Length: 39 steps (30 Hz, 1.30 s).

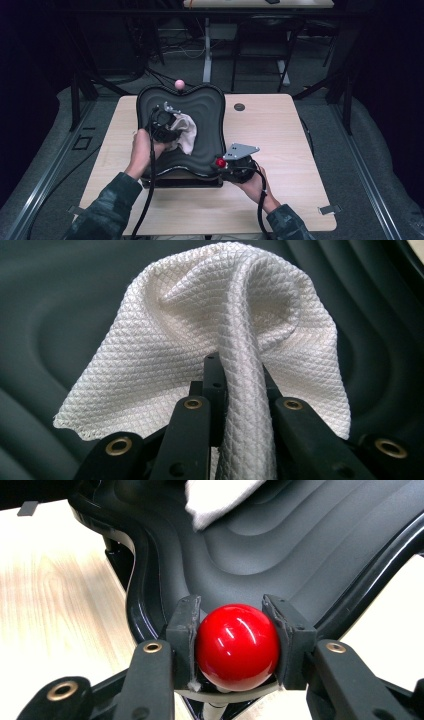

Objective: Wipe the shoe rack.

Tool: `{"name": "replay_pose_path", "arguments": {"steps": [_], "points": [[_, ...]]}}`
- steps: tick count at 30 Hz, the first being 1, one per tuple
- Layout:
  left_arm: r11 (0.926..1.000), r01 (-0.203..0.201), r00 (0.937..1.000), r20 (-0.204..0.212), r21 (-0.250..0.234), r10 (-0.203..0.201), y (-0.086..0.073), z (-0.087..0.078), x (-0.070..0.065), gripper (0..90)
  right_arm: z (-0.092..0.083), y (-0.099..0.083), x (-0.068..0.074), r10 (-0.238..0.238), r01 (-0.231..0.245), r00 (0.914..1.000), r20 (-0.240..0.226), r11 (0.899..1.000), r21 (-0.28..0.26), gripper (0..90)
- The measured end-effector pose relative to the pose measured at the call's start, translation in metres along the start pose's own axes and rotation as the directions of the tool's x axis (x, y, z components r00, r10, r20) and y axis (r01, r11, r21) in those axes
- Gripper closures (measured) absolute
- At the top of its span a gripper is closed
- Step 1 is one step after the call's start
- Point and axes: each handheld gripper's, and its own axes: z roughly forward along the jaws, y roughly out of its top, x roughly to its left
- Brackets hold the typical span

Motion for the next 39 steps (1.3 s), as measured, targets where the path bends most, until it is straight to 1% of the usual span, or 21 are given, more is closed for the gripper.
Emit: {"name": "replay_pose_path", "arguments": {"steps": [2,4,6,8,11,13,14,16,19,21,24,25,26,27,29,30,31,33,35,37,39], "points": [[1.0000,-0.003,0.9999,0.017,0.002,0.002,-0.006,0.001,-0.007,82.7,0.000,0.000,0.000,0.006,-0.006,1.0000,0.004,1.000,0.000,59.4],[0.9999,-0.013,0.9997,0.019,-0.003,0.014,-0.012,0.000,-0.012,82.6,-0.001,0.001,0.001,0.008,-0.008,0.9999,0.012,1.000,0.009,59.0],[0.9999,-0.015,0.9991,0.039,0.001,0.015,-0.016,0.000,-0.015,82.6,-0.002,0.001,0.002,0.015,-0.014,0.9994,0.033,1.000,-0.005,53.5],[0.9999,-0.017,0.9987,0.048,-0.003,0.017,-0.022,0.000,-0.018,82.6,-0.007,0.002,0.002,0.035,-0.034,0.9987,0.037,0.999,-0.010,49.1],[0.9997,-0.022,0.9979,0.061,-0.008,0.022,-0.029,-0.001,-0.022,82.6,-0.011,0.000,0.001,0.048,-0.047,0.9979,0.044,0.999,-0.021,52.7],[0.9995,-0.030,0.9973,0.067,0.002,0.030,-0.033,-0.002,-0.025,82.7,-0.011,-0.001,0.002,0.051,-0.051,0.9981,0.035,0.999,-0.014,59.1],[0.9994,-0.034,0.9969,0.071,0.006,0.034,-0.035,-0.002,-0.025,82.7,-0.010,-0.001,0.003,0.045,-0.044,0.9985,0.031,0.999,-0.017,59.5],[0.9993,-0.037,0.9963,0.078,0.008,0.036,-0.040,-0.003,-0.028,82.7,-0.010,-0.001,0.003,0.044,-0.044,0.9980,0.046,0.999,-0.002,59.7],[0.9988,-0.048,0.9962,0.073,0.010,0.047,-0.043,-0.003,-0.034,82.7,-0.010,-0.003,0.002,0.049,-0.048,0.9985,0.023,0.999,-0.018,59.8],[0.9985,-0.054,0.9960,0.072,0.006,0.053,-0.041,-0.002,-0.037,82.7,-0.010,-0.003,0.001,0.049,-0.049,0.9986,0.018,0.999,-0.012,59.8],[0.9983,-0.059,0.9959,0.069,-0.002,0.059,-0.033,0.001,-0.037,82.7,-0.009,-0.004,-0.001,0.057,-0.056,0.9983,0.011,0.998,-0.021,59.9],[0.9981,-0.062,0.9960,0.064,-0.002,0.062,-0.029,0.002,-0.037,82.6,-0.010,-0.004,-0.001,0.053,-0.053,0.9986,0.006,0.998,-0.015,59.9],[0.9983,-0.059,0.9961,0.066,-0.003,0.059,-0.027,0.003,-0.035,82.6,-0.009,-0.004,-0.001,0.051,-0.051,0.9987,0.008,0.998,-0.023,59.9],[0.9985,-0.055,0.9965,0.063,-0.008,0.055,-0.022,0.003,-0.033,82.6,-0.009,-0.004,-0.001,0.050,-0.050,0.9987,0.007,0.998,-0.024,59.9],[0.9986,-0.053,0.9978,0.040,-0.008,0.053,-0.012,0.005,-0.028,82.6,-0.009,-0.004,-0.001,0.043,-0.043,0.9990,0.008,0.999,-0.022,60.0],[0.9992,-0.039,0.9982,0.045,-0.012,0.039,-0.007,0.005,-0.024,82.6,-0.009,-0.004,-0.001,0.044,-0.043,0.9990,0.007,0.999,-0.023,60.0],[0.9994,-0.033,0.9988,0.035,-0.011,0.034,-0.002,0.006,-0.021,82.6,-0.009,-0.004,-0.001,0.042,-0.042,0.9991,0.003,0.999,-0.026,60.0],[0.9995,-0.029,0.9993,0.021,-0.011,0.030,0.008,0.006,-0.015,82.6,-0.009,-0.004,-0.001,0.040,-0.040,0.9992,0.004,0.999,-0.025,60.0],[0.9996,-0.024,0.9997,-0.007,-0.011,0.024,0.019,0.008,-0.010,82.5,-0.009,-0.004,-0.001,0.041,-0.041,0.9992,0.002,0.999,-0.025,60.0],[0.9999,-0.010,0.9999,-0.011,-0.010,0.010,0.029,0.009,-0.004,82.5,-0.009,-0.004,-0.001,0.041,-0.041,0.9992,0.001,0.999,-0.026,60.0],[0.9999,-0.004,0.9996,-0.030,-0.014,0.004,0.037,0.011,-0.001,82.5,-0.009,-0.005,-0.001,0.040,-0.040,0.9992,0.001,0.999,-0.027,60.0]]}}
